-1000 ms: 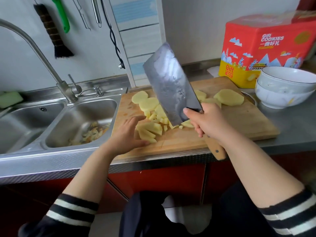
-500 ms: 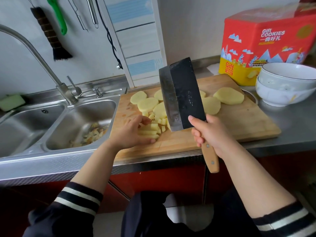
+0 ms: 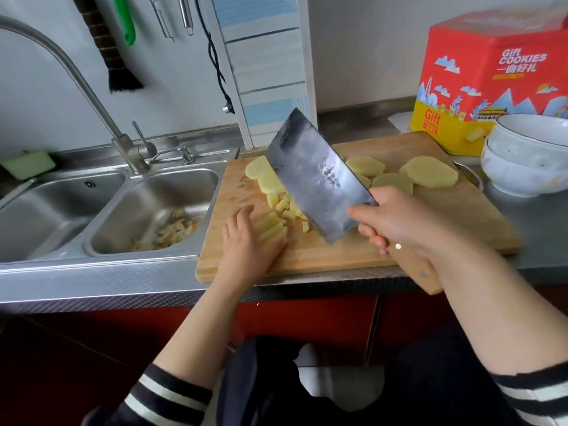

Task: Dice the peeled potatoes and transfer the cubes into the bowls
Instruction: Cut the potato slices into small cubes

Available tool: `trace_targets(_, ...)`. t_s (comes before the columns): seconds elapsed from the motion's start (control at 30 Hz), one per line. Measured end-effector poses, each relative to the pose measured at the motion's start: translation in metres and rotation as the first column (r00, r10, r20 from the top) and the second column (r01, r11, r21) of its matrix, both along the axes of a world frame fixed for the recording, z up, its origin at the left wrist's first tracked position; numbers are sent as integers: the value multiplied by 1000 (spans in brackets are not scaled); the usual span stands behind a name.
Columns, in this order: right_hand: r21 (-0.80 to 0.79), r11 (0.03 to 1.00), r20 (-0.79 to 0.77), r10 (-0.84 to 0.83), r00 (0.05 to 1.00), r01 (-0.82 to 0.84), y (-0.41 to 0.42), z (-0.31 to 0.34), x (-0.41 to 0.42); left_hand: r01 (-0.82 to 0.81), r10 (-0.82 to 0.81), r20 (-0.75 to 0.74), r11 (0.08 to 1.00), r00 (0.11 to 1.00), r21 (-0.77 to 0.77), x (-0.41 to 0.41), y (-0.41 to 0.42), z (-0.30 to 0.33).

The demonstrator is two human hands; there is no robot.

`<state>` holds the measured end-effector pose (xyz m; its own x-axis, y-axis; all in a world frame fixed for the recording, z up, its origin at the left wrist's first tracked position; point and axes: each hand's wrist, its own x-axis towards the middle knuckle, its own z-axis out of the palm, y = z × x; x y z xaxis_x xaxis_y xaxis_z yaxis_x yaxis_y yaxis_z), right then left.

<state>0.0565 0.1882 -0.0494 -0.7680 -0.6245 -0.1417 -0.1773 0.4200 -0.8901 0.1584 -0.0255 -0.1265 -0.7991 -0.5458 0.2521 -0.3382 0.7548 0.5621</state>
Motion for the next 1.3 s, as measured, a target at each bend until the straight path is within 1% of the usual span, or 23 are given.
trace_targets(0.1,209,974,-142,118,983,-86,-4,29,-3,45,-38,-58,991,998,128,1,0,1)
trace_targets(0.13,267,959,-164,141,976,-94,-6,37,-4,59,-46,-76,982,996,179,1,1,4)
trace_targets(0.2,339,934,-159,175,971,-113,-11,45,-3,110,-72,-137,949,988,296,1,2,7)
trace_targets(0.23,359,925,-145,186,972,-124,-13,46,-1,140,-69,-200,919,977,368,1,2,7)
trace_targets(0.3,391,910,-125,202,971,-139,-17,45,2,175,18,-357,848,934,501,5,2,9)
trace_targets(0.33,407,902,-121,210,970,-145,-19,43,4,180,63,-415,835,907,520,7,0,8)
trace_targets(0.37,413,899,-114,211,971,-147,-20,42,5,179,67,-447,855,892,486,10,-3,6)
trace_targets(0.4,412,899,-105,209,972,-149,-21,40,7,177,29,-458,899,888,401,13,-6,3)
trace_targets(0.43,410,899,-91,209,974,-155,-22,39,8,171,-30,-445,945,895,279,16,-10,-1)
trace_targets(0.47,410,897,-77,213,974,-164,-23,39,9,161,-91,-408,977,908,142,19,-13,-5)
trace_targets(0.5,417,892,-67,222,973,-175,-24,38,10,159,-140,-358,987,923,22,22,-17,-9)
trace_targets(0.53,429,884,-62,236,970,-187,-25,38,10,169,-181,-308,983,934,-66,24,-19,-11)
trace_targets(0.6,445,872,-54,253,966,-204,-27,39,11,183,-222,-254,969,941,-166,27,-21,-15)
trace_targets(0.7,456,867,-40,244,969,-200,-30,39,7,162,-219,-250,960,943,-230,26,-21,-15)
trace_targets(0.87,460,880,-43,159,986,-122,-29,38,-4,181,-234,-194,949,953,-258,24,-24,-9)
trace_targets(1.0,485,873,-128,127,984,-50,-27,41,-7,187,-222,-145,957,964,-221,24,-21,-2)
trace_targets(1.13,491,870,-145,126,981,-39,-26,41,-5,139,-164,-153,977,975,-159,21,-23,2)
trace_targets(1.2,487,872,-145,132,981,-45,-25,41,-3,125,-140,-120,984,983,-124,21,-25,5)
trace_targets(1.3,483,874,-149,145,978,-56,-25,39,-1,144,-146,-52,989,988,-42,23,-29,13)
